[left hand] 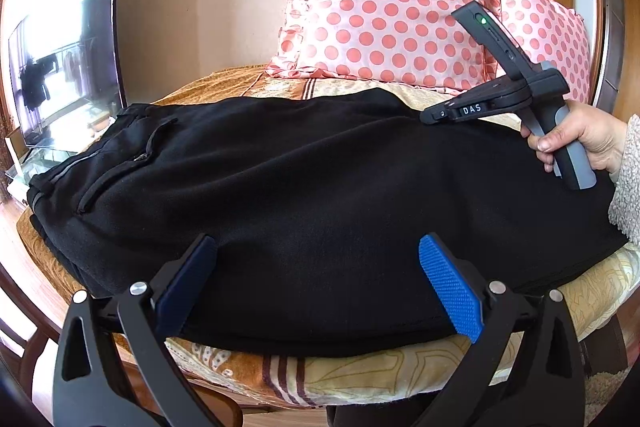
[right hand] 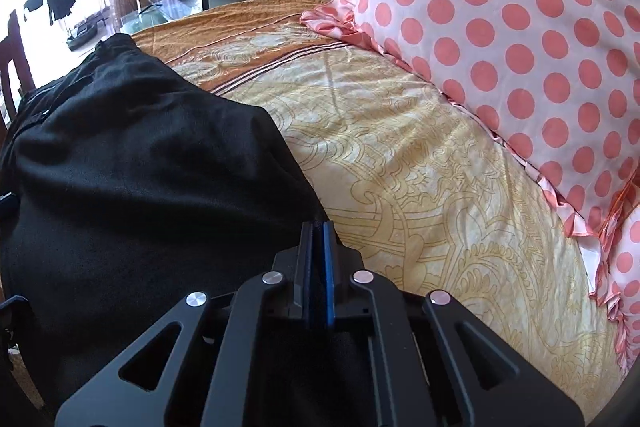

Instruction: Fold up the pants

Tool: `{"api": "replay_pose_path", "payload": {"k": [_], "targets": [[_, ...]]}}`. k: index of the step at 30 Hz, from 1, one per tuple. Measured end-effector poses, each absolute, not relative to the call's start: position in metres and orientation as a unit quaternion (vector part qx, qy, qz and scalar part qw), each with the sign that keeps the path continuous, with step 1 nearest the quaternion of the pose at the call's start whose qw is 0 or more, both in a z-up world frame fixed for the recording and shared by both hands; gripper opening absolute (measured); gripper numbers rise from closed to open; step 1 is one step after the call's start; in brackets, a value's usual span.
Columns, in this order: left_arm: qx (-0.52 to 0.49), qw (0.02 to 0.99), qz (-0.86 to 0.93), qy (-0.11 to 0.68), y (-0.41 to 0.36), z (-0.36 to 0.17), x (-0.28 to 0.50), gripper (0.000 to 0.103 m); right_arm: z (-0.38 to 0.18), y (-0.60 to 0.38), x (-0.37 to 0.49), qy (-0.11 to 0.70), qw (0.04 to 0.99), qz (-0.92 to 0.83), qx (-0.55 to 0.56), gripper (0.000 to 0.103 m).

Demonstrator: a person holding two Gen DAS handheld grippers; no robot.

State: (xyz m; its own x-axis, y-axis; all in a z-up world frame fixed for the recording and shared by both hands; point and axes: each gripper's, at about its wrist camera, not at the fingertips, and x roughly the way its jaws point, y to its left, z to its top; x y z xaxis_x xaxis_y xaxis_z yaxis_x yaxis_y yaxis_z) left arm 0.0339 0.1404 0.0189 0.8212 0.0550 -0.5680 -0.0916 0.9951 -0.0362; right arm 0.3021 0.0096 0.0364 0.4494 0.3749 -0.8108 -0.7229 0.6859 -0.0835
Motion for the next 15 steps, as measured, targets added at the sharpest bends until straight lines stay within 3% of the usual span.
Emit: {"api": "replay_pose_path", "payload": {"k": [2, 3, 9, 15], "targets": [[-0.036, 0.955, 0.032, 0.294, 0.142, 0.020, 0.031, 0.101, 0.049, -0.006, 0.304, 0.399, 0.838, 0.320, -0.189, 0.038], [-0.046, 0.956, 0.025, 0.289, 0.145, 0.022, 0.028, 0.101, 0.058, -0.018, 0.303, 0.390, 0.847, 0.317, -0.171, 0.041], [-0.160, 0.958, -0.001, 0.236, 0.184, 0.037, 0.005, 0.101, 0.079, -0.077, 0.273, 0.378, 0.865, 0.308, -0.122, 0.041], [-0.161, 0.963, 0.030, 0.213, 0.195, 0.051, 0.003, 0.101, 0.041, -0.105, 0.271, 0.448, 0.852, 0.232, -0.138, 0.041]]}}
